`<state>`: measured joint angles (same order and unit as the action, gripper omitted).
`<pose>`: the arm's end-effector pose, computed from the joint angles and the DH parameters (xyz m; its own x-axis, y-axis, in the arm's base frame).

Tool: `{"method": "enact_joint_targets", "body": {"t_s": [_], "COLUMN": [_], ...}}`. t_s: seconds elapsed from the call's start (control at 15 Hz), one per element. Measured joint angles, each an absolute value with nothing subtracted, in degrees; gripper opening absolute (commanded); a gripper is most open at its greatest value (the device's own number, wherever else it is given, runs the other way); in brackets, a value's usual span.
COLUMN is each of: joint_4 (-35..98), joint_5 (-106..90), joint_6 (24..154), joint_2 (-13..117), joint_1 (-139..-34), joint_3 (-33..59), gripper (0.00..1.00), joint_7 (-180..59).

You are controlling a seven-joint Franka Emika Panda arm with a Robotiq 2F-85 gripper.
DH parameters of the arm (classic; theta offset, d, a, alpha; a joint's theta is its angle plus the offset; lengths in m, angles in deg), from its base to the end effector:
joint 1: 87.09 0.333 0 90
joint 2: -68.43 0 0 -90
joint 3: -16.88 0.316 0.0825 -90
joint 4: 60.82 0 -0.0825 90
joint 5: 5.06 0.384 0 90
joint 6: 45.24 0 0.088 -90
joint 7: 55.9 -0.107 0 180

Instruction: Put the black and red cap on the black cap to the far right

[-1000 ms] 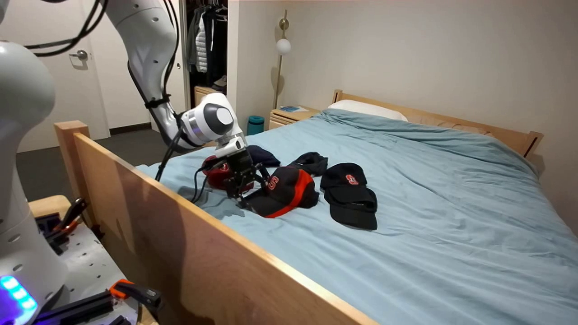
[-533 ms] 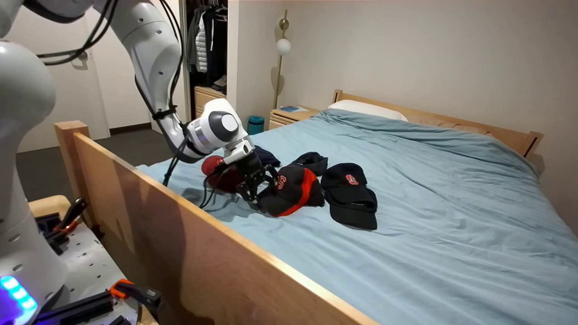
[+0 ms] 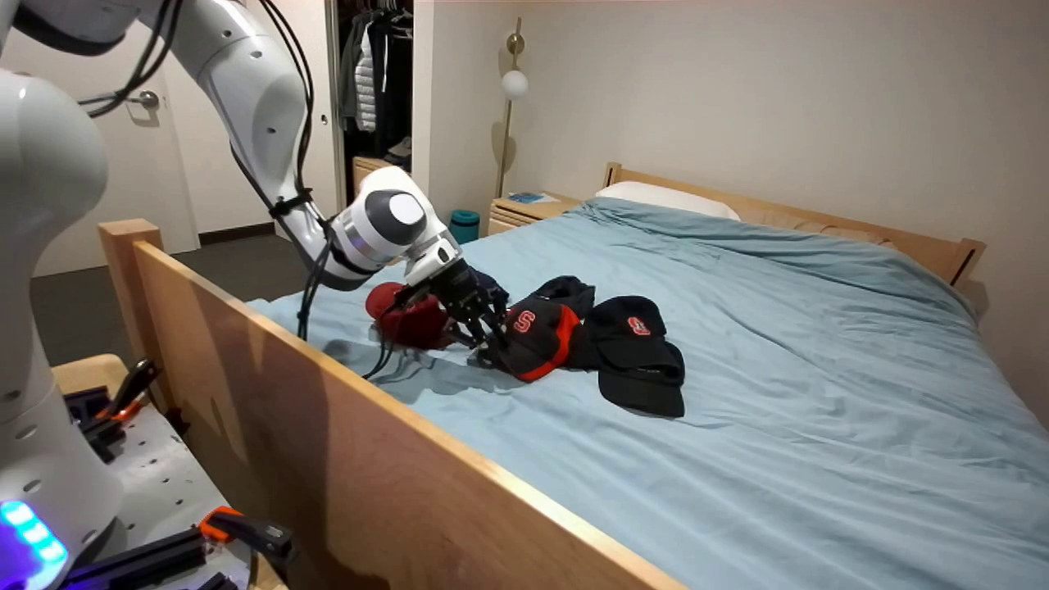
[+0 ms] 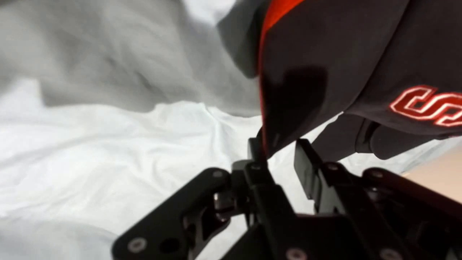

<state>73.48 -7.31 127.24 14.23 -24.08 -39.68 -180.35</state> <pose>0.5172 0.0074 0.1302 -0.2674 -0.7767 0.5703 -0.9272 0.0464 -0.3716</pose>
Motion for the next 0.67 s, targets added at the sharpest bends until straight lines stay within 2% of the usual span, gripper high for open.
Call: {"method": "enact_joint_targets", "body": {"t_s": [0.27, 0.67], "joint_4": [76.4, 79.2], "joint_5": [-4.7, -0.1], "joint_6": [129.1, 140.0], "joint_2": [13.9, 13.2], "joint_1": [-18.6, -18.3], "joint_3": [-44.4, -46.3], "gripper": [0.06, 0.06], "joint_7": [-179.9, -173.9]}}
